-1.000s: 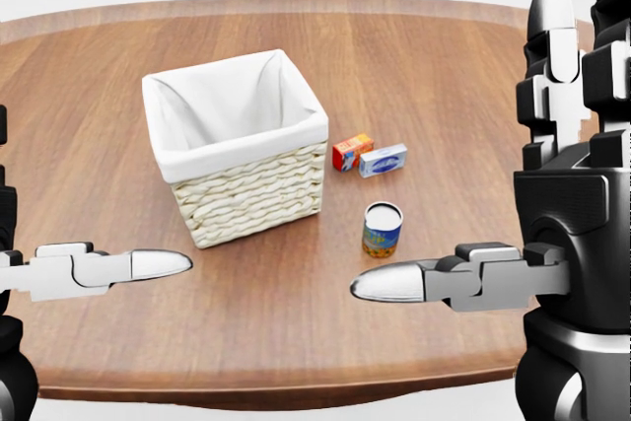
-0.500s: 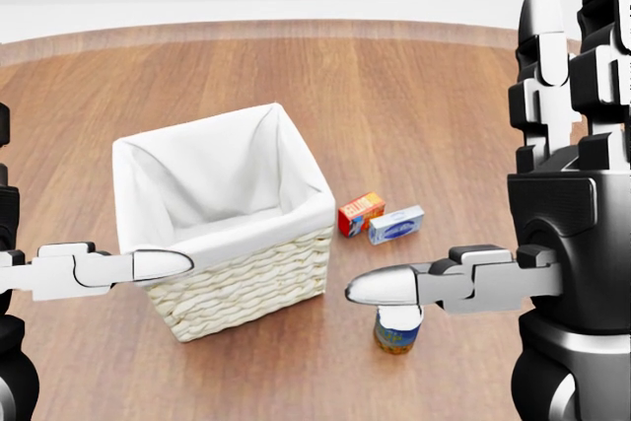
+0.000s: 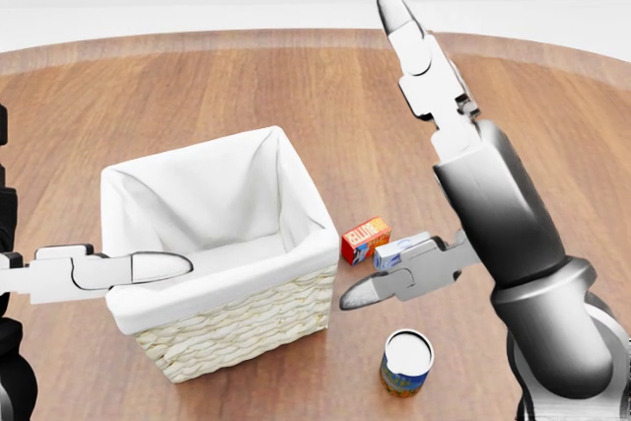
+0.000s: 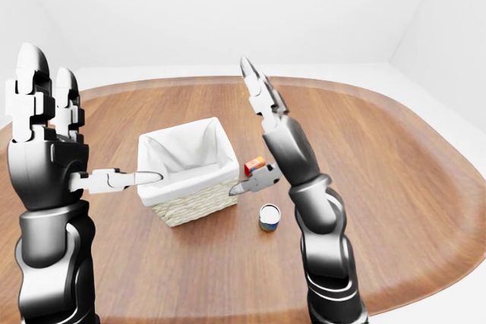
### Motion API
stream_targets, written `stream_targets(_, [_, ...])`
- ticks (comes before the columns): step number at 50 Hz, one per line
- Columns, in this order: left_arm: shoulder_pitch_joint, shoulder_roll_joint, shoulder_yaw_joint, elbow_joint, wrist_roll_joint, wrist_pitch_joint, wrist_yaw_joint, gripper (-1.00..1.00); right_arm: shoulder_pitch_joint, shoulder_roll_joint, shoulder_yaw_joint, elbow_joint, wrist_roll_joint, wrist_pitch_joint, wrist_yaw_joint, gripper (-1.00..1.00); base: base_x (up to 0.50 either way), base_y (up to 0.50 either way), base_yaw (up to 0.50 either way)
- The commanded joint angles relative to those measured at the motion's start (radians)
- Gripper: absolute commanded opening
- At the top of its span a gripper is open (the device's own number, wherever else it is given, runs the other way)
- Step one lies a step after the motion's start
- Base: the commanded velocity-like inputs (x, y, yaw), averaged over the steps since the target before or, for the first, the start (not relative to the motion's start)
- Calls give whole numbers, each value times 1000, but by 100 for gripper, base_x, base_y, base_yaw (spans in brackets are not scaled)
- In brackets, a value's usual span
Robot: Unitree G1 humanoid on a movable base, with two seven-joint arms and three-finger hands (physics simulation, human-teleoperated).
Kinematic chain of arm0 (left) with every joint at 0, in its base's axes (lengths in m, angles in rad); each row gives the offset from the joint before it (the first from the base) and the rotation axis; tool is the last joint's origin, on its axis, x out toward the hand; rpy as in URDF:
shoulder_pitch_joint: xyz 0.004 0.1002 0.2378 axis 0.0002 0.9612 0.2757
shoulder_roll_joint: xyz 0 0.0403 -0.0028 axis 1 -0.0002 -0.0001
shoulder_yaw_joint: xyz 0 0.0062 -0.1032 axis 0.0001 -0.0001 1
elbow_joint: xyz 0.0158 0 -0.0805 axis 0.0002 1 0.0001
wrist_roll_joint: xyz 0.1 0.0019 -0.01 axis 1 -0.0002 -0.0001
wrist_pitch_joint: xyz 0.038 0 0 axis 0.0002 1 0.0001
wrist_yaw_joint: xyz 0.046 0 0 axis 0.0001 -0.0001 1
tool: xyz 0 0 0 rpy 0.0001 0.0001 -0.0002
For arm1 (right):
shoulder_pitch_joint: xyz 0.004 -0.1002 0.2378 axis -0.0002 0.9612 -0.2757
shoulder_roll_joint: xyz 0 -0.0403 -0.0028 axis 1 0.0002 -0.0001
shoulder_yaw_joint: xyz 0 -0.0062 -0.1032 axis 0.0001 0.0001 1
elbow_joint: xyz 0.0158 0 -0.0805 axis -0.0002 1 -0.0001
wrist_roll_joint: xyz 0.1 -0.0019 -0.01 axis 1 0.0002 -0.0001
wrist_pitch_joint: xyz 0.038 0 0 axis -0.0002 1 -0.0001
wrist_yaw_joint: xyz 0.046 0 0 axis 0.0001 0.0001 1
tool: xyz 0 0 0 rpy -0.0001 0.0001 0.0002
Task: Pick up the alphabet soup and put it in the basket.
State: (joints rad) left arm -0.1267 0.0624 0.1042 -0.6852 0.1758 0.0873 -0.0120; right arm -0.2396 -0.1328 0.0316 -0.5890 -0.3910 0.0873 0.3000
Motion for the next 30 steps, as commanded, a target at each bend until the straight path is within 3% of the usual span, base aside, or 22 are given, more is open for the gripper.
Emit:
stream_targets(1, [4,-1,0,-12,-1,0,-1,100,-59,-13,-50,115,-302,0,233,100,0,0,0])
stream_targets(12, [3,-1,0,-9,-1,0,0,100,-44,-21,-79,158,-403,0,270,100,0,0,0])
stream_targets(30, [4,-1,-1,-7,-1,0,1,100,-33,-81,-114,227,-683,0,354,100,0,0,0])
